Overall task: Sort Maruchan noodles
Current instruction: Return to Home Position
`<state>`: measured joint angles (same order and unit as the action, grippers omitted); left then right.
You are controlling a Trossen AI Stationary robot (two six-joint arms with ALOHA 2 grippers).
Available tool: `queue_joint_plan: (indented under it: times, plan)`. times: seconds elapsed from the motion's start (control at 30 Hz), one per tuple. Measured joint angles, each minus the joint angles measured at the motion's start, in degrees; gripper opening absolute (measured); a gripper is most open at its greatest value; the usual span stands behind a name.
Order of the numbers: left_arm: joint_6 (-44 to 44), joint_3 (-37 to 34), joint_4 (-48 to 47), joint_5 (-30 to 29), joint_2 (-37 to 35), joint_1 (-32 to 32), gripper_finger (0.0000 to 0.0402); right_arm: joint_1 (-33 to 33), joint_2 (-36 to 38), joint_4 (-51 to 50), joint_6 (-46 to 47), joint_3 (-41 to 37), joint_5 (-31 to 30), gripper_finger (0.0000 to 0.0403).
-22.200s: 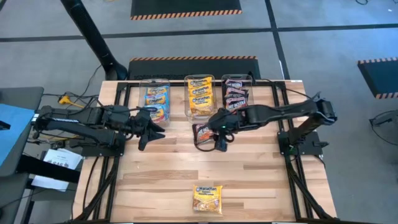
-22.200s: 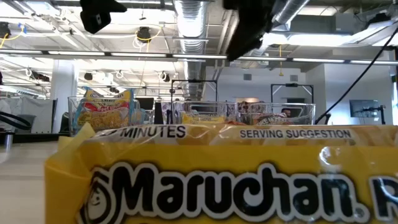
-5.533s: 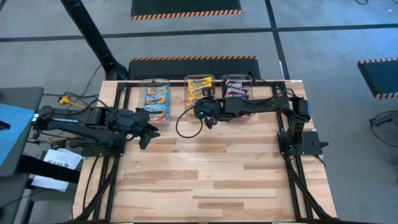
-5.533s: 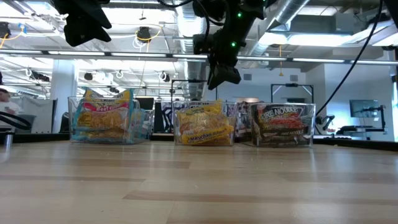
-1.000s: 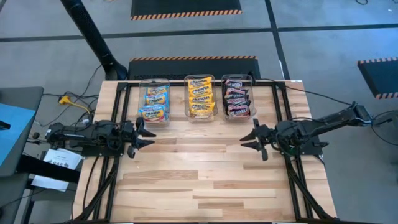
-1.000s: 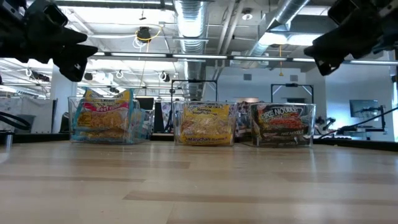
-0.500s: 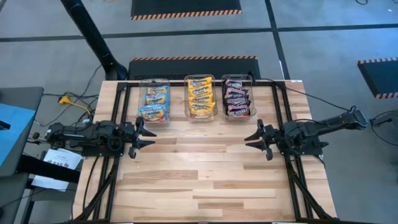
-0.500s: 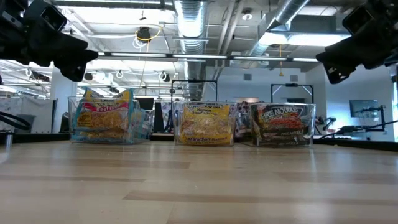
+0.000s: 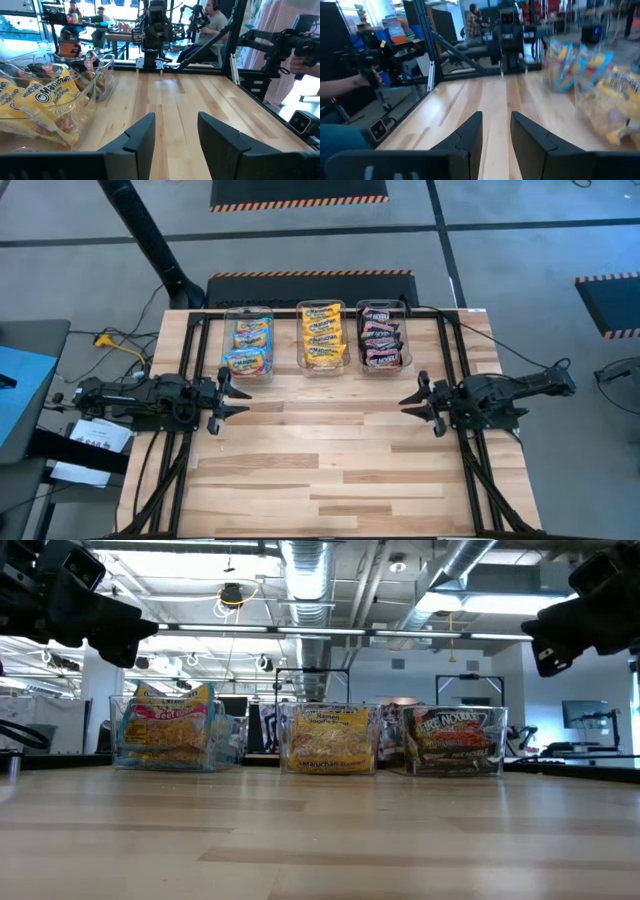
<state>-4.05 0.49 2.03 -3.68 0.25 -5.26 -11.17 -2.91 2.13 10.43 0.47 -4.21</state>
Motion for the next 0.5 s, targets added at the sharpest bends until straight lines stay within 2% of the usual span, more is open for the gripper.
queue_joint_plan:
  times: [0.23, 0.5]
  plan:
    - [-0.22, 0.00, -0.01, 0.00, 0.00, 0.00, 0.0135, 2.05, 0.93, -0.24, -4.71, -0.02, -0.14, 0.0127]
    - [-0.11, 0.00, -0.03, 0.01, 0.00, 0.00, 0.0135, 5.88, -2.81, -0.48, -3.08, -0.07, -0.22, 0.0127]
